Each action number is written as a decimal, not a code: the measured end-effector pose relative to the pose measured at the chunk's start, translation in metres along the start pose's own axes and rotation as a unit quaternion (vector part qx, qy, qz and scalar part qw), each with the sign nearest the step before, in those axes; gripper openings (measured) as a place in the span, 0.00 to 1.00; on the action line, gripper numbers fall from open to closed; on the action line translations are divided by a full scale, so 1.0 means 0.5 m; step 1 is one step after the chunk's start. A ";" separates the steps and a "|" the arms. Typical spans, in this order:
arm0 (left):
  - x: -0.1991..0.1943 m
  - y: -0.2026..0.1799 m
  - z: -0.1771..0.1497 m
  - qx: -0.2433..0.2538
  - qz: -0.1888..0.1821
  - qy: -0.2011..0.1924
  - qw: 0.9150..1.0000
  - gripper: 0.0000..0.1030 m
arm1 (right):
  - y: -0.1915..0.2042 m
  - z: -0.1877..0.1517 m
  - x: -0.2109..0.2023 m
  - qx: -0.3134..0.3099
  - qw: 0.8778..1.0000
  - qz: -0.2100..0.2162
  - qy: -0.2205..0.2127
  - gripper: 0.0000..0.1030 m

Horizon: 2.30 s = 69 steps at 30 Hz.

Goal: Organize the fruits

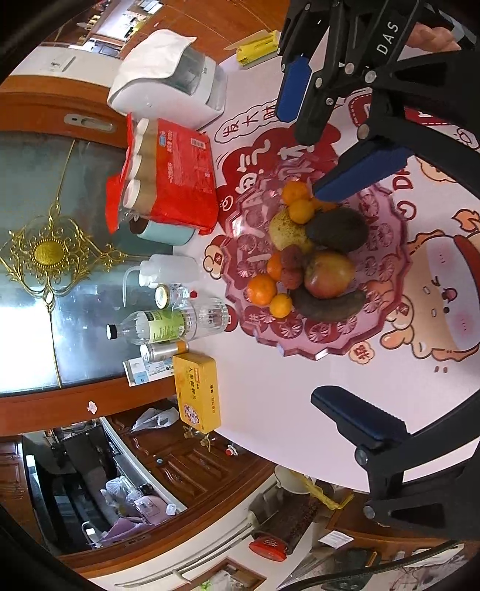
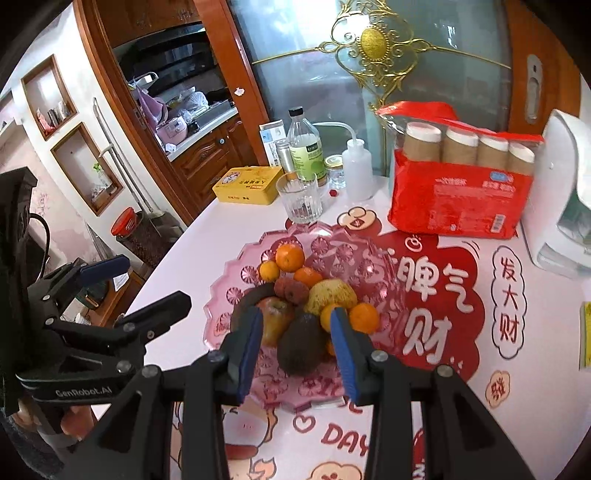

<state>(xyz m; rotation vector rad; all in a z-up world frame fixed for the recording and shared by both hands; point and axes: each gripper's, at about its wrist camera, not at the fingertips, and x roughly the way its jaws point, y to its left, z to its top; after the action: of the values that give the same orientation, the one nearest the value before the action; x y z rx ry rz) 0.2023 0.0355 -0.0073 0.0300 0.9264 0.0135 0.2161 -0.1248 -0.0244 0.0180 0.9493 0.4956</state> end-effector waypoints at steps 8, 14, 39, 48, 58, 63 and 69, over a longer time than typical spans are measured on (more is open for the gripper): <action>-0.025 -0.040 -0.063 0.008 -0.013 0.009 1.000 0.96 | 0.005 -0.087 -0.036 -0.003 0.999 -0.040 -0.004 0.37; -0.061 -0.072 -0.124 0.014 -0.021 0.009 1.000 0.96 | 0.011 -0.158 -0.077 0.007 0.999 -0.045 -0.006 0.38; -0.229 -0.133 -0.300 0.007 -0.014 0.011 1.000 0.96 | 0.049 -0.349 -0.236 0.059 0.994 -0.088 -0.032 0.38; -0.246 -0.133 -0.309 -0.007 -0.002 0.009 1.000 0.96 | 0.052 -0.354 -0.251 0.058 0.994 -0.084 -0.038 0.38; -0.247 -0.133 -0.322 -0.019 0.000 0.014 1.000 0.96 | 0.059 -0.366 -0.266 0.053 0.995 -0.078 -0.041 0.38; -0.250 -0.135 -0.327 -0.020 0.000 0.015 1.000 0.96 | 0.058 -0.366 -0.265 0.054 0.995 -0.079 -0.041 0.38; -0.250 -0.135 -0.328 -0.020 0.000 0.014 1.000 0.96 | 0.058 -0.366 -0.266 0.054 0.995 -0.079 -0.041 0.38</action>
<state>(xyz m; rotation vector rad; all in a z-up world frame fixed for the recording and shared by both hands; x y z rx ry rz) -0.0039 -0.0316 -0.0080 -0.0065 0.9548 0.0320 -0.0023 -0.1904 -0.0230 0.0596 0.8875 0.2956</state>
